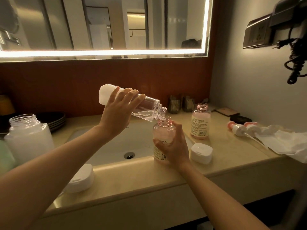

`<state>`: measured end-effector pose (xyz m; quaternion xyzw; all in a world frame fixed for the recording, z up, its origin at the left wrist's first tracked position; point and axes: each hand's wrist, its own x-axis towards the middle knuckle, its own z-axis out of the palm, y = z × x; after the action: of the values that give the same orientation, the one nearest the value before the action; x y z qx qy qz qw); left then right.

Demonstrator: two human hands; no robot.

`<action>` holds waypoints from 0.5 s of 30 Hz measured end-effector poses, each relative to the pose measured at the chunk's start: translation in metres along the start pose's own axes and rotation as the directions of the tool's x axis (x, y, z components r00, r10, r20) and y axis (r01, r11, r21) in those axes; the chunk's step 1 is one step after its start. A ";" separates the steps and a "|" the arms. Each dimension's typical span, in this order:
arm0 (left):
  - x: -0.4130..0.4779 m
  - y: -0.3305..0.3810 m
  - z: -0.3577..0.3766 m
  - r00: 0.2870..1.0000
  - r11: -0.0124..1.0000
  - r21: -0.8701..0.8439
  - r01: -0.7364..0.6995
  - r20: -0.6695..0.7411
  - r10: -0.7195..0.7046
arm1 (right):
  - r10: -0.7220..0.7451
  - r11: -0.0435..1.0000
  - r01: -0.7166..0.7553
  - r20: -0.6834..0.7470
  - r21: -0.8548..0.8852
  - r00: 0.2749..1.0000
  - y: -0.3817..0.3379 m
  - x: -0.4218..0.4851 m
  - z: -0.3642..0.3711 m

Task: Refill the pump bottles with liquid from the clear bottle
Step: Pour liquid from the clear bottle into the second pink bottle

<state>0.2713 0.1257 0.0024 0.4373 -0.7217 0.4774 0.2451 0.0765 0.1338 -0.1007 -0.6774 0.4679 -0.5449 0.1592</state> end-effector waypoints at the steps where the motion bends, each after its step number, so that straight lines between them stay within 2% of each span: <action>1: 0.000 0.000 0.000 1.000 1.000 0.006 -0.005 -0.002 0.005 | -0.002 1.000 0.002 0.002 0.002 1.000 0.000 0.000 0.000; 15: 0.007 -0.002 -0.006 0.998 0.995 0.079 -0.058 -0.006 0.058 | -0.016 1.000 0.016 -0.004 0.022 1.000 -0.001 0.001 0.000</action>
<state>0.2692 0.1278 0.0110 0.4234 -0.7136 0.5144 0.2168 0.0773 0.1337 -0.0991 -0.6783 0.4567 -0.5525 0.1613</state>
